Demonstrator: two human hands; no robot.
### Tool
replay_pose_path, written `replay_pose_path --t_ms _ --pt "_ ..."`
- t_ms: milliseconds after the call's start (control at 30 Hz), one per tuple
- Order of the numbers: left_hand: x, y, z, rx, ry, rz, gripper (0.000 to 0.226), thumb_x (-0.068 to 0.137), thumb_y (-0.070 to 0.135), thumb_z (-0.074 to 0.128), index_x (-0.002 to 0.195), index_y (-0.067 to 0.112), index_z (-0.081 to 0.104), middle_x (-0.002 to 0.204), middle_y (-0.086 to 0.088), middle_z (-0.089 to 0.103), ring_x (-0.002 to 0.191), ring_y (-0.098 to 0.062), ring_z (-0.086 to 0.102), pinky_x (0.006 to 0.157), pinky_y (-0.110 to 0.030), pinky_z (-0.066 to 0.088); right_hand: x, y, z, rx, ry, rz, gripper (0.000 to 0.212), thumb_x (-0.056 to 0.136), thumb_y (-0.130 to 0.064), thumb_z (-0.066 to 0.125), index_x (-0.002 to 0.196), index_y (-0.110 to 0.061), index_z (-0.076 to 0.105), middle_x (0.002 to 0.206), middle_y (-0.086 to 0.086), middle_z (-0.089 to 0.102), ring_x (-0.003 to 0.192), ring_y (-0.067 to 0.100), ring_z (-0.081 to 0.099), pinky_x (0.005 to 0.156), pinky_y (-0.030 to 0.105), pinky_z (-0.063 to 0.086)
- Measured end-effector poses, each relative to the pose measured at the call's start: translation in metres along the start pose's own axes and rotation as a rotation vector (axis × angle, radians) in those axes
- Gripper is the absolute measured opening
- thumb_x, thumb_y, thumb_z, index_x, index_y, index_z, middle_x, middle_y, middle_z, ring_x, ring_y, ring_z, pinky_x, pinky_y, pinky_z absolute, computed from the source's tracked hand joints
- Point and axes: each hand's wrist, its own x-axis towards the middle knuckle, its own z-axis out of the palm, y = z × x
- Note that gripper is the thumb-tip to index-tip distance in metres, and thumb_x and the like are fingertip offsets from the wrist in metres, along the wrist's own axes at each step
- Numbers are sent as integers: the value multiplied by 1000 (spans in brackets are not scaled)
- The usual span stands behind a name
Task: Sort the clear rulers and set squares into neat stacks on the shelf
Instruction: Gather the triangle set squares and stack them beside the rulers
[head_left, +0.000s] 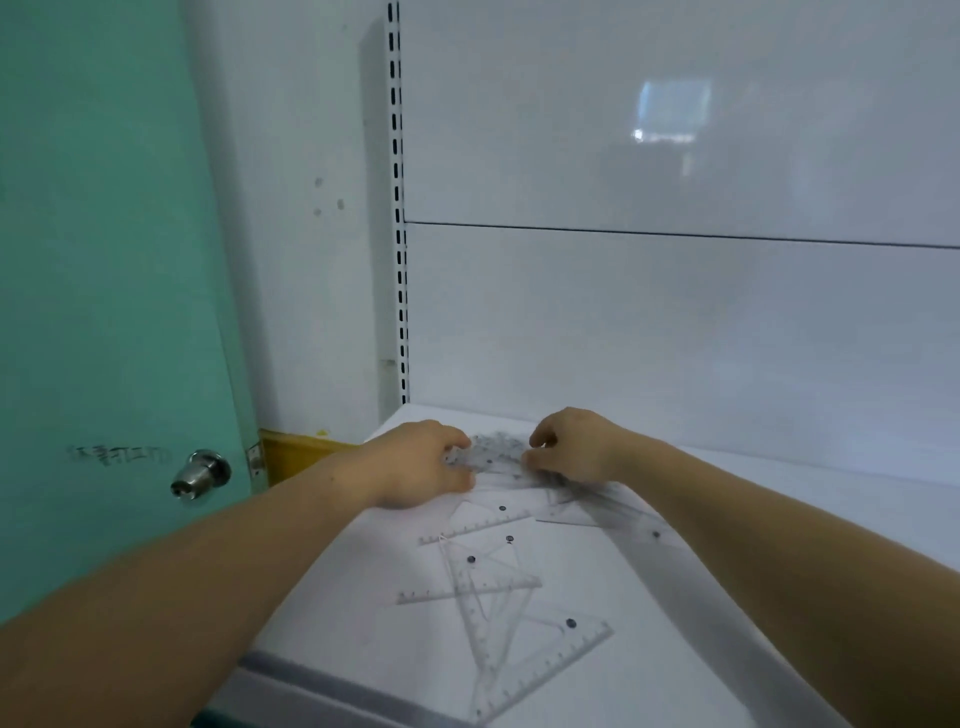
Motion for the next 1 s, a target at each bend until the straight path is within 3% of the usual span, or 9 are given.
replay_pose_path --t_ms 167,300,400,600,700,767,833,1000 --pt "14 -9 0 -90 78 83 34 82 36 68 113 27 58 124 1 52 102 -14 49 89 -25 41 -8 -9 2 66 59 40 17 86 -31 62 95 -17 66 94 -2 65 87 15 55 70 23 43" --pt "11 -12 5 -84 66 126 49 85 41 63 129 24 49 131 2 49 108 -15 50 90 -24 38 -6 -14 8 86 189 101 11 87 -27 58 95 -19 61 94 -3 59 86 15 53 73 26 43" --pt "9 -16 5 -63 55 143 50 86 40 63 132 23 50 131 2 50 110 -16 51 89 -23 37 -11 -17 7 294 315 131 8 92 -22 50 89 -19 56 88 -4 64 82 17 60 69 27 49" --pt "9 -24 3 -129 145 142 39 90 22 60 128 17 53 103 4 55 90 -13 50 78 -19 35 -27 -33 4 647 561 100 13 100 -24 34 98 -18 46 82 4 66 69 18 63 55 19 41" --pt "8 -24 3 -99 157 145 46 95 17 50 139 14 40 117 -3 46 98 -16 47 83 -20 33 -32 -37 2 558 560 105 18 101 -24 31 111 -23 46 83 9 60 68 21 57 54 22 43" --pt "7 -26 4 -99 156 137 44 97 16 44 141 13 37 127 -6 42 98 -16 46 84 -21 32 -37 -39 2 485 479 113 30 100 -24 33 129 -24 43 86 7 58 78 21 57 62 25 43" --pt "6 -29 4 -134 152 121 42 98 16 41 139 13 38 127 -7 44 98 -16 47 84 -20 33 -41 -39 4 421 388 95 45 98 -23 40 142 -20 34 89 0 56 79 13 54 65 21 41" --pt "0 -32 -4 -222 123 98 41 99 15 31 140 17 32 112 -3 48 96 -23 52 79 -31 44 -56 -32 7 129 329 89 46 94 -23 50 137 -11 38 116 6 48 96 18 45 81 23 32"
